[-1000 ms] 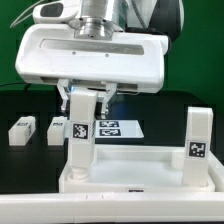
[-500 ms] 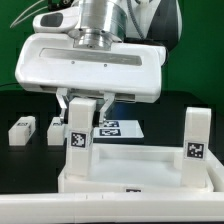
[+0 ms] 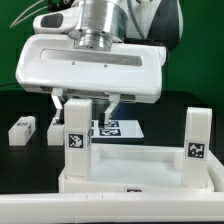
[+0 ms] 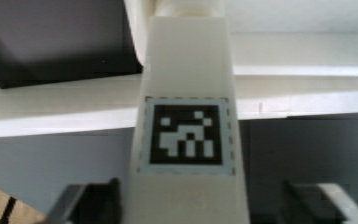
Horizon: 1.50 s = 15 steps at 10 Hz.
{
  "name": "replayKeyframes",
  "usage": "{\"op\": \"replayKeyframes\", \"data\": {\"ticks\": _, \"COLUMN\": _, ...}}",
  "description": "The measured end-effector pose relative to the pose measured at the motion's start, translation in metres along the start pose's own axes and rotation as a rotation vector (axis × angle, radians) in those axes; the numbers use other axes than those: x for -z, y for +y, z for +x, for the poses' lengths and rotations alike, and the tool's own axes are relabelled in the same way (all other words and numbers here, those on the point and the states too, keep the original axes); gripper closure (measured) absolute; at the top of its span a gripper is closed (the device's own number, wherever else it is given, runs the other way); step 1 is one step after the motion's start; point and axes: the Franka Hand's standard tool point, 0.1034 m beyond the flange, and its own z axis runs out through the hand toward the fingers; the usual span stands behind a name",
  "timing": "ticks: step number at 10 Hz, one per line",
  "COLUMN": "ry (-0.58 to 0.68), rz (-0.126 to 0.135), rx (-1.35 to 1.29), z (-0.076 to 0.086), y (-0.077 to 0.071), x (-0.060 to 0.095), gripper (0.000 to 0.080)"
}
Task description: Assemble desk
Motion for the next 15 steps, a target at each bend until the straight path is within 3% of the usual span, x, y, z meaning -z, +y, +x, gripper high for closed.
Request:
{"op": "replayKeyframes", "data": {"ticks": 1, "ry": 0.000, "rz": 0.000, "rx": -0.001, "z": 0.000, "y": 0.000, "x": 0.000, "gripper": 0.0203}}
{"op": "replayKeyframes", "data": {"ticks": 2, "ry": 0.000, "rz": -0.001, "rx": -0.001, "z": 0.000, "y": 0.000, "x": 0.000, "gripper": 0.0158}}
{"op": "replayKeyframes", "data": {"ticks": 7, "ry": -0.012, "rz": 0.000, "rx": 0.009, "z": -0.001, "y": 0.002, "x": -0.001, "gripper": 0.0151}}
{"op": "replayKeyframes", "data": {"ticks": 10, "ry": -0.183, "rz": 0.055, "rx": 0.026, "z": 0.024, "y": 0.024, "x": 0.019, "gripper": 0.0151}}
{"op": "replayKeyframes", "data": {"ticks": 11, "ry": -0.190, "rz": 0.059, "rx": 0.032, "z": 0.031, "y": 0.029, "x": 0.019, "gripper": 0.0151}}
{"op": "replayKeyframes", "data": {"ticks": 12, "ry": -0.258, "rz": 0.072, "rx": 0.024, "z": 0.027, "y": 0.030, "x": 0.018, "gripper": 0.0151}}
{"op": "replayKeyframes", "data": {"ticks": 15, "ry": -0.537, "rz": 0.130, "rx": -0.003, "z": 0.027, "y": 0.008, "x": 0.015, "gripper": 0.0151}}
